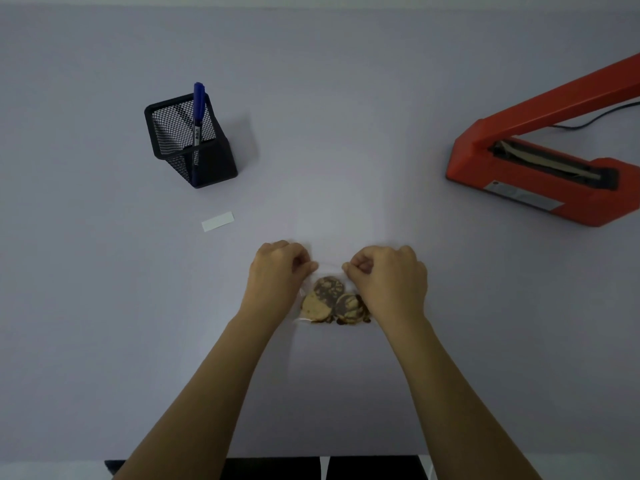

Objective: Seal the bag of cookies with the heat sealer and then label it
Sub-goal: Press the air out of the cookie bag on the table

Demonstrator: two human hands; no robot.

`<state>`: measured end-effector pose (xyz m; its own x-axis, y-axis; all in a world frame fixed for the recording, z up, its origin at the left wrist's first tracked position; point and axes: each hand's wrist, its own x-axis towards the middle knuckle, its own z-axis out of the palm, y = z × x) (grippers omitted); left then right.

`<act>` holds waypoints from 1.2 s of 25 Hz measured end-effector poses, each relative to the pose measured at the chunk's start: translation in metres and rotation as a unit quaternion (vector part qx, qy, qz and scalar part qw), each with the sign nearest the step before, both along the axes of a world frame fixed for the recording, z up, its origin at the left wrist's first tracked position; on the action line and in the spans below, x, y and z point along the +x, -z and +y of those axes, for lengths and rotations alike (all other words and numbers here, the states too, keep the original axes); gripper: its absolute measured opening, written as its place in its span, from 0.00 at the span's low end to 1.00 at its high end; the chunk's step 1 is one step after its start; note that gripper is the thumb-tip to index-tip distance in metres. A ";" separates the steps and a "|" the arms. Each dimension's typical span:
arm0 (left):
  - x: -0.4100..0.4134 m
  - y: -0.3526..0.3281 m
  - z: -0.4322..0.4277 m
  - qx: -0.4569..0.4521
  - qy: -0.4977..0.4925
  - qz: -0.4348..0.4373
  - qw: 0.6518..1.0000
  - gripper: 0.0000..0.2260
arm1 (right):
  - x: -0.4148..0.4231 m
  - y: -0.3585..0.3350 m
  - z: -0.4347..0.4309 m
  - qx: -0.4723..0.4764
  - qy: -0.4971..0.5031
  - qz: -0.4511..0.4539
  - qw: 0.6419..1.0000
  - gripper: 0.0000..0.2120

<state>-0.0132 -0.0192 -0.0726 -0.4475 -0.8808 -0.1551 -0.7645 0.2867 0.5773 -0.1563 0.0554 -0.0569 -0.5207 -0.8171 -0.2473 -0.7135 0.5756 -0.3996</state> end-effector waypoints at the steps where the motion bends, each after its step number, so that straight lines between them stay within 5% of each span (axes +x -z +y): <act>1: -0.002 -0.001 0.000 -0.003 0.004 -0.002 1.000 0.05 | 0.001 0.001 0.000 -0.010 0.001 -0.017 1.000 0.07; 16: 0.004 -0.001 -0.008 -0.015 0.132 0.030 0.991 0.02 | -0.001 0.003 -0.005 -0.063 0.008 -0.125 0.990 0.04; 23: -0.008 -0.008 -0.029 0.006 0.248 -0.051 0.967 0.16 | -0.002 0.000 -0.015 -0.041 -0.049 -0.096 0.993 0.14; 30: -0.014 -0.016 -0.049 0.059 0.255 -0.103 0.960 0.34 | -0.015 -0.009 -0.034 0.026 -0.126 -0.062 0.990 0.32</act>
<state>-0.0268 -0.0678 -0.0564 -0.7639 -0.5269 -0.3726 -0.6446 0.5953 0.4798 -0.1717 0.0218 -0.0483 -0.2651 -0.9015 -0.3422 -0.7839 0.4081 -0.4678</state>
